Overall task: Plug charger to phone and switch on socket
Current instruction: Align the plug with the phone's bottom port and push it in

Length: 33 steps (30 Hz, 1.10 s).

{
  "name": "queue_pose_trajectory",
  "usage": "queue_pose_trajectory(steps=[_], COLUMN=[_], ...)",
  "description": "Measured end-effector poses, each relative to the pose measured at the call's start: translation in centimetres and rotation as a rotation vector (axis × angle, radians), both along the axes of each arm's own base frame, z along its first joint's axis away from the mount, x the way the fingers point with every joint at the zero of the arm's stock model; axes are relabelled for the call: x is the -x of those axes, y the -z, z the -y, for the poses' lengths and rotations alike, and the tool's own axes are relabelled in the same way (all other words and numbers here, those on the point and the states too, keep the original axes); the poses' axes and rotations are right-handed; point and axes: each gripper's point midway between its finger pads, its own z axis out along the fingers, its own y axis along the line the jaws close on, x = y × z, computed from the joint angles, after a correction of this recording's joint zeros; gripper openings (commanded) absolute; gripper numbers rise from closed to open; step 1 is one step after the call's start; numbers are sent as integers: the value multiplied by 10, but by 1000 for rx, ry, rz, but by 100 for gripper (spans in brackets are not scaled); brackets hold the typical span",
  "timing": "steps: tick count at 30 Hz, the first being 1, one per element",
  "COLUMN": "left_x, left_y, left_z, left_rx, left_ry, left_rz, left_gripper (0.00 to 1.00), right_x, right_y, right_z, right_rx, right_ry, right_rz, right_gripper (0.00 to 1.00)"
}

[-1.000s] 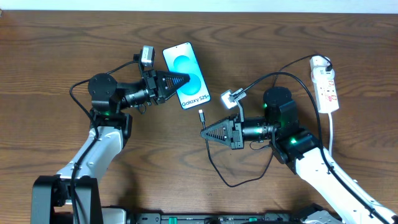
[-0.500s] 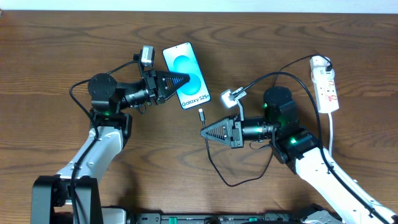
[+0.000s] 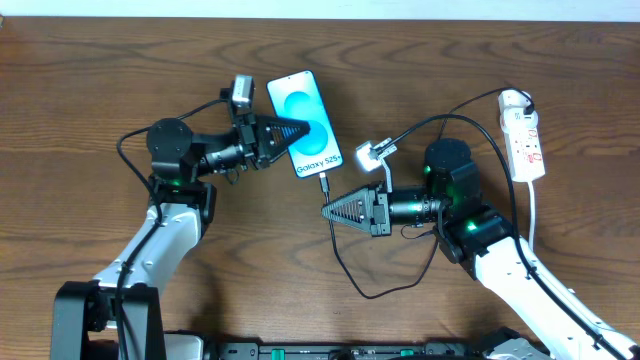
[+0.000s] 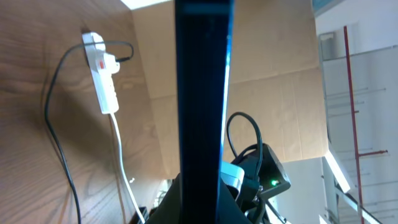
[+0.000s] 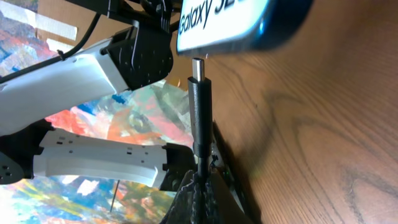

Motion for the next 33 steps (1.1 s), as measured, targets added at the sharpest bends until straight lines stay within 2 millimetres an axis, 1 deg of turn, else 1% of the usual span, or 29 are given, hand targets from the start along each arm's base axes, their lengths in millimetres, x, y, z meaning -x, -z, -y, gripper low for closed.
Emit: queue_pose_trajectory(steps=[4,11,21,33], left_x=[3,3,-1,-1], left_y=[0,0,0,0], left_z=[5,5,-2,-2], left_rx=[0,0,6,7], left_ry=[16,16,-5,-5], left_rz=[0,0,-21,-25], left_gripper=[7,7,7,7], right_x=[0,-1,-2,-1], right_y=[0,3,7,7], right_z=[0,-1,-1,-1], right_rx=[0,5,10,8], right_ry=[2,5,2,0], right_rz=[-5,-31,-61,-64], right_gripper=[1,1,1,1])
